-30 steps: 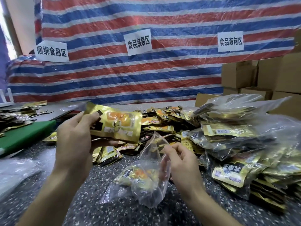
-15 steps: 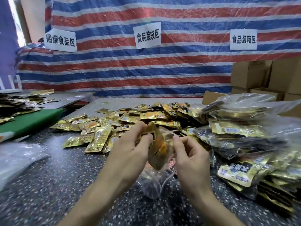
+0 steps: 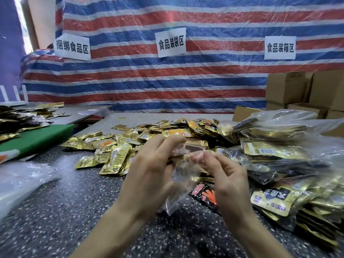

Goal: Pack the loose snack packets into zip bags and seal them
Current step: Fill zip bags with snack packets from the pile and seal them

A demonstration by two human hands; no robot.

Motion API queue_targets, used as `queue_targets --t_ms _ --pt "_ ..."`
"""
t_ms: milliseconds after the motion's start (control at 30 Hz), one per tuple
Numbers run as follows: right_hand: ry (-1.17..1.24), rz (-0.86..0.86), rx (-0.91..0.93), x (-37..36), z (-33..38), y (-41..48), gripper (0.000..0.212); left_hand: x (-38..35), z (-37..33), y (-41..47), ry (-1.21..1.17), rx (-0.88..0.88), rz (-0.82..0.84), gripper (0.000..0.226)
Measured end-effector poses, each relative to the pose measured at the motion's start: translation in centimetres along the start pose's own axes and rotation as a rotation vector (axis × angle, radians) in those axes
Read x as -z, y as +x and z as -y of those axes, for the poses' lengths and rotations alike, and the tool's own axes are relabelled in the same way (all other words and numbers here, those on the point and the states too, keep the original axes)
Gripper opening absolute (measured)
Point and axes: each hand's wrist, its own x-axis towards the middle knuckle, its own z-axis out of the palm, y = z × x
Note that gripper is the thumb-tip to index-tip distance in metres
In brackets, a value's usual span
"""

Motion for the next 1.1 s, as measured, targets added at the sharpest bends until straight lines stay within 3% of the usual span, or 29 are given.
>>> queue_targets --t_ms 100,167,267,433,533,633,733,867,967,1100 --pt "-0.041 0.036 -0.002 0.4 -0.5 0.0 0.036 0.1 1.5 0.1 -0.231 0.084 0.161 0.054" --pt "-0.043 0.021 -0.013 0.5 -0.8 0.1 0.035 0.1 2.5 0.2 -0.345 0.145 0.220 0.050" --pt "-0.037 -0.029 0.028 0.3 -0.7 0.3 0.024 0.5 3.5 -0.1 -0.466 0.196 0.109 0.036" --pt "-0.075 -0.199 0.090 0.9 -1.0 0.6 0.015 0.7 4.5 -0.6 -0.400 -0.229 0.116 0.071" --pt "-0.064 -0.272 0.107 1.3 -0.8 0.7 0.013 -0.1 4.3 -0.6 -0.206 -0.344 0.110 0.061" --pt "-0.089 -0.323 0.158 1.6 -0.5 0.7 0.019 -0.2 3.9 -0.8 -0.208 -0.308 0.072 0.047" --pt "-0.116 -0.353 0.220 1.4 -0.2 0.6 0.027 -0.3 3.1 -1.0 -0.198 -0.286 0.057 0.055" --pt "-0.090 -0.315 0.328 1.1 -0.1 0.7 0.059 -1.2 2.3 -1.4 -0.145 -0.287 0.034 0.056" --pt "-0.014 -0.320 0.228 1.2 -0.2 0.8 0.068 -1.4 2.7 -1.6 -0.231 -0.177 0.004 0.047" --pt "-0.026 -0.219 -0.009 2.0 0.2 1.4 0.054 -1.1 2.6 -1.4 -0.408 0.051 -0.053 0.035"
